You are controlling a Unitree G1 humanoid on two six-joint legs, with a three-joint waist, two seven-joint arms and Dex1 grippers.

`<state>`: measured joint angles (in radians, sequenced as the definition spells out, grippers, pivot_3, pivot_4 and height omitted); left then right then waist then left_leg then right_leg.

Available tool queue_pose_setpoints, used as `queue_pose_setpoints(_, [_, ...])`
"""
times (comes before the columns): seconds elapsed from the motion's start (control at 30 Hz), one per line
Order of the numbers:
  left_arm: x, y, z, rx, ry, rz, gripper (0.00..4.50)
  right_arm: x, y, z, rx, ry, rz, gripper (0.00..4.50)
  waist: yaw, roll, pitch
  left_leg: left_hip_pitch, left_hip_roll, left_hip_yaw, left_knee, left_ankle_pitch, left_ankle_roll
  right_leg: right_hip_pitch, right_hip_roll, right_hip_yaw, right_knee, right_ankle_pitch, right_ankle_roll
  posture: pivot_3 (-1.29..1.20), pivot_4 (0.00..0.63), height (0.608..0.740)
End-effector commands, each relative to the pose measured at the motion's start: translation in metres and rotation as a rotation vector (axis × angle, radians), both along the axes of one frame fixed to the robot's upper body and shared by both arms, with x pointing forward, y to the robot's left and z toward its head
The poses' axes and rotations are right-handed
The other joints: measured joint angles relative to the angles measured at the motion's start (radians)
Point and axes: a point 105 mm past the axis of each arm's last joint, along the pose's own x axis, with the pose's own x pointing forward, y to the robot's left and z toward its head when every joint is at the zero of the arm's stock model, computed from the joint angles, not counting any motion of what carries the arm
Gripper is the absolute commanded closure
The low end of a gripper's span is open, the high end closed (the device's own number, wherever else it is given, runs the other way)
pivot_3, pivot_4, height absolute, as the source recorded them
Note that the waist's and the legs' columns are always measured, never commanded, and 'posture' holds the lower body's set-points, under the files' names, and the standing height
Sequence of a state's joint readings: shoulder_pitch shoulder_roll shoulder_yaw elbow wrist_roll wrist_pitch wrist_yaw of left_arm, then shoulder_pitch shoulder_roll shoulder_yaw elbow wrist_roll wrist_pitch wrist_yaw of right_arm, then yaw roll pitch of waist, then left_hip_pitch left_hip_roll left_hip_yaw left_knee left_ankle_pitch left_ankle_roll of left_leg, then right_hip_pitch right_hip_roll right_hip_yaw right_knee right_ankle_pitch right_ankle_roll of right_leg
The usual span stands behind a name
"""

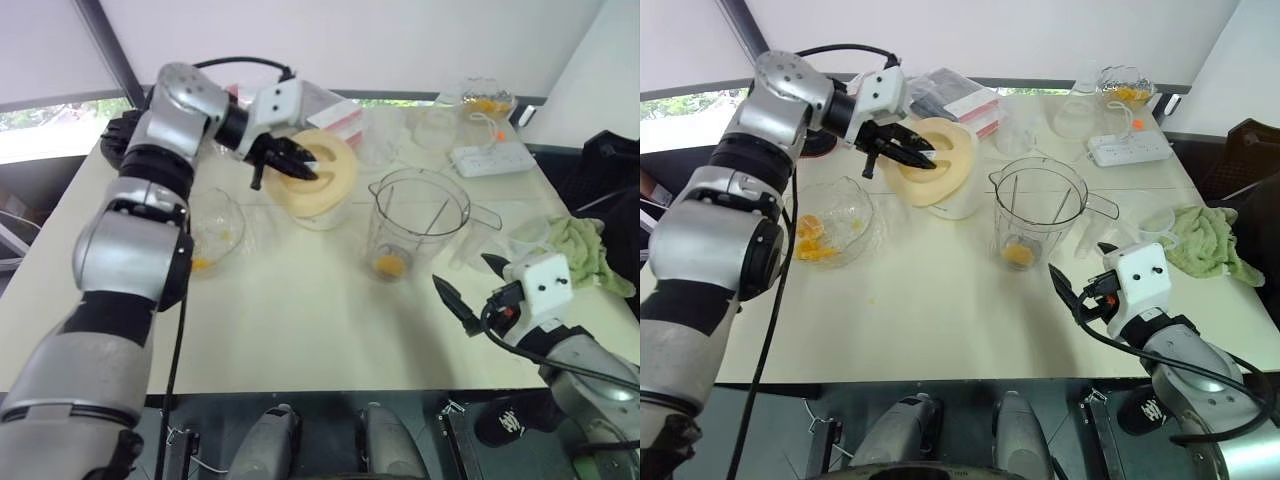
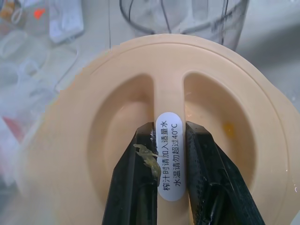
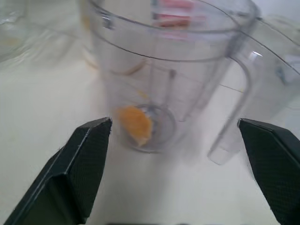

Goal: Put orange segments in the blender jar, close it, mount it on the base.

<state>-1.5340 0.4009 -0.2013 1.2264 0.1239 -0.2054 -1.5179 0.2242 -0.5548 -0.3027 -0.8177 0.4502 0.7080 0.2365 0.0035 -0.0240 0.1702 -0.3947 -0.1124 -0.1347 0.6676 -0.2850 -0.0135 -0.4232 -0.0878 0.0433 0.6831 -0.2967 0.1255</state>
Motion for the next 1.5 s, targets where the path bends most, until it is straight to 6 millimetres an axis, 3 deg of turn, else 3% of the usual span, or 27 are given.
queue_pose_setpoints(0.03, [-0.002, -0.017, 0.031, -0.03, -0.097, -0.027, 4.25, 0.003, -0.003, 0.004, -0.003, -0.057, -0.053, 0.0, -0.001, 0.0, 0.0, 0.0, 0.0, 0.0, 0.0, 0.0, 0.0, 0.0, 0.0, 0.0, 0.0, 0.0, 0.0, 0.0, 0.15, 0.74])
queue_pose_setpoints(0.2, [-0.005, -0.058, 0.041, -0.026, -0.16, -0.056, 4.25, 0.012, -0.007, -0.008, -0.017, -0.065, -0.15, 0.0, 0.0, 0.0, 0.0, 0.0, 0.0, 0.0, 0.0, 0.0, 0.0, -0.001, 0.0, 0.0, 0.0, 0.0, 0.0, 0.0, 0.15, 0.74])
queue_pose_setpoints(0.67, [-0.015, -0.111, 0.039, -0.005, -0.201, -0.101, 4.25, 0.038, -0.008, -0.007, -0.034, -0.14, -0.248, 0.0, -0.019, 0.001, 0.0, 0.0, 0.0, 0.0, -0.001, 0.0, 0.0, -0.002, 0.0, 0.001, 0.001, 0.0, 0.0, 0.0, 0.15, 0.74])
queue_pose_setpoints(1.03, [-0.017, -0.126, 0.032, -0.047, -0.18, -0.093, 4.25, 0.048, -0.011, -0.002, -0.047, -0.174, -0.276, 0.0, -0.019, 0.001, 0.0, 0.0, 0.0, 0.0, -0.001, 0.001, -0.001, -0.002, 0.0, 0.001, 0.001, 0.0, 0.0, 0.0, 0.15, 0.74])
queue_pose_setpoints(1.5, [-0.022, -0.127, 0.027, -0.062, -0.121, -0.134, 4.25, 0.068, -0.031, -0.008, -0.028, -0.209, -0.387, 0.0, -0.019, 0.001, 0.0, 0.0, 0.0, 0.001, -0.001, 0.003, -0.005, -0.002, 0.0, 0.001, 0.001, 0.0, 0.0, 0.0, 0.15, 0.74])
